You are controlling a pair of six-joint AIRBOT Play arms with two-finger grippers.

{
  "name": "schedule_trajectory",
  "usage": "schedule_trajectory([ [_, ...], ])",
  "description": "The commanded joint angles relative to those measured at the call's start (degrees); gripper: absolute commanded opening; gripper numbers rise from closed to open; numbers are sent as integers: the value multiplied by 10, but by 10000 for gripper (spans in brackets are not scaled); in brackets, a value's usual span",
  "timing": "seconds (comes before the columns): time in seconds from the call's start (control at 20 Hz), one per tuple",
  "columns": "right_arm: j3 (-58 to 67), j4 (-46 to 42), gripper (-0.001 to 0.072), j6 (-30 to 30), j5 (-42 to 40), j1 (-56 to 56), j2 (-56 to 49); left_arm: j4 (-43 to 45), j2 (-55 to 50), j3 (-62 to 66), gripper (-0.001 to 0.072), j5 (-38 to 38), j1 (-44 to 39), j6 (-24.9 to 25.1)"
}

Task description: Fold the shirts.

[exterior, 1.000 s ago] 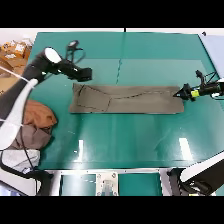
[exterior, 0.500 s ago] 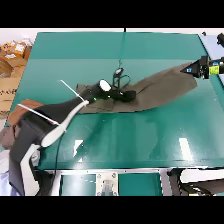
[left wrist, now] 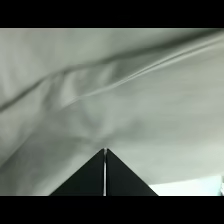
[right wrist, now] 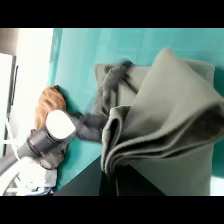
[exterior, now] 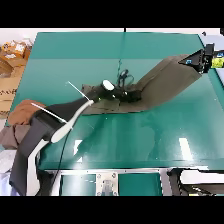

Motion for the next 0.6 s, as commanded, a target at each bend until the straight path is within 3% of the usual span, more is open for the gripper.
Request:
schedule_trajectory([
  [0.0, 0, 9, 34, 2, -6, 17, 2, 40, 19, 78, 23, -191, 73, 23],
  [0.2, -2, 10, 14, 10, -55, 97, 2, 270, 74, 192, 23, -346, 170, -72],
  [0.35, -17, 9, 14, 34, -156, 203, -3, 374, 141, 188, 24, -396, 240, -76],
  [0.55, -34, 10, 14, 36, -325, 380, -56, 426, 193, 187, 24, -422, 316, -75],
])
